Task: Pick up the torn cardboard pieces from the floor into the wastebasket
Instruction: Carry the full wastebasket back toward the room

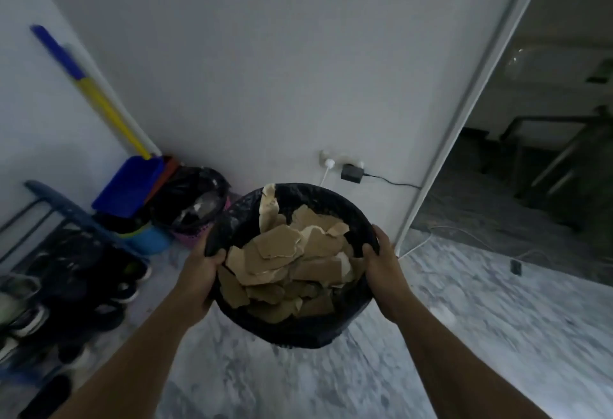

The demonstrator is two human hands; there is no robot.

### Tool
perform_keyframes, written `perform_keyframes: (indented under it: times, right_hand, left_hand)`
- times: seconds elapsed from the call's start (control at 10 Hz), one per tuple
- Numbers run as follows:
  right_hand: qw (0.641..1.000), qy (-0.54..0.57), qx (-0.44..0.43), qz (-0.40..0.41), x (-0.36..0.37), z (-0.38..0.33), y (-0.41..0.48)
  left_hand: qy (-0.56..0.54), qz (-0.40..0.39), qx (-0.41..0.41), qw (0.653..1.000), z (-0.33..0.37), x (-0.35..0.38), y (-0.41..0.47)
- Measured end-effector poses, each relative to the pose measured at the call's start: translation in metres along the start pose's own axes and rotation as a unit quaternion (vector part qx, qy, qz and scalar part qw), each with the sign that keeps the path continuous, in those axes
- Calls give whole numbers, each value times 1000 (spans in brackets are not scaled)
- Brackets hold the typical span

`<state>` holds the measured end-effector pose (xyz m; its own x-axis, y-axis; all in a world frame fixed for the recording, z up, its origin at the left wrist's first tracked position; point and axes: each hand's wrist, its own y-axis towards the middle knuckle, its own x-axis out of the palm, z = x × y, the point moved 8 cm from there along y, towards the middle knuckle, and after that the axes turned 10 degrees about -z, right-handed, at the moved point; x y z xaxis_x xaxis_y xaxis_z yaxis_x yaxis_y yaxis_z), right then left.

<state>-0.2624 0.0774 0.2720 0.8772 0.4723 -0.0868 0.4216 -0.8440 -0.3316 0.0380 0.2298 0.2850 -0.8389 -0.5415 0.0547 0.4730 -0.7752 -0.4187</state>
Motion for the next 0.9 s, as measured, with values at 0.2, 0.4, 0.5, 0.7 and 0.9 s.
perform_keyframes:
  times: [0.2, 0.4, 0.5, 0.7, 0.9]
  right_hand:
    - [996, 7, 21, 89, -8, 141, 125]
    - [985, 13, 29, 171, -17, 277, 224]
    - [980, 16, 31, 197, -23, 330, 254]
    - [975, -11, 29, 221, -22, 393, 270]
    - [970, -50, 179, 157, -19, 373, 236]
  left_hand:
    - [44, -68, -20, 997, -128, 21, 191]
    - [65, -104, -15, 992, -242, 53, 343]
    - [69, -110, -5, 992, -291, 67, 390]
    - [105, -96, -19, 990, -355, 71, 427]
    - [157, -174, -108, 966, -339, 61, 406]
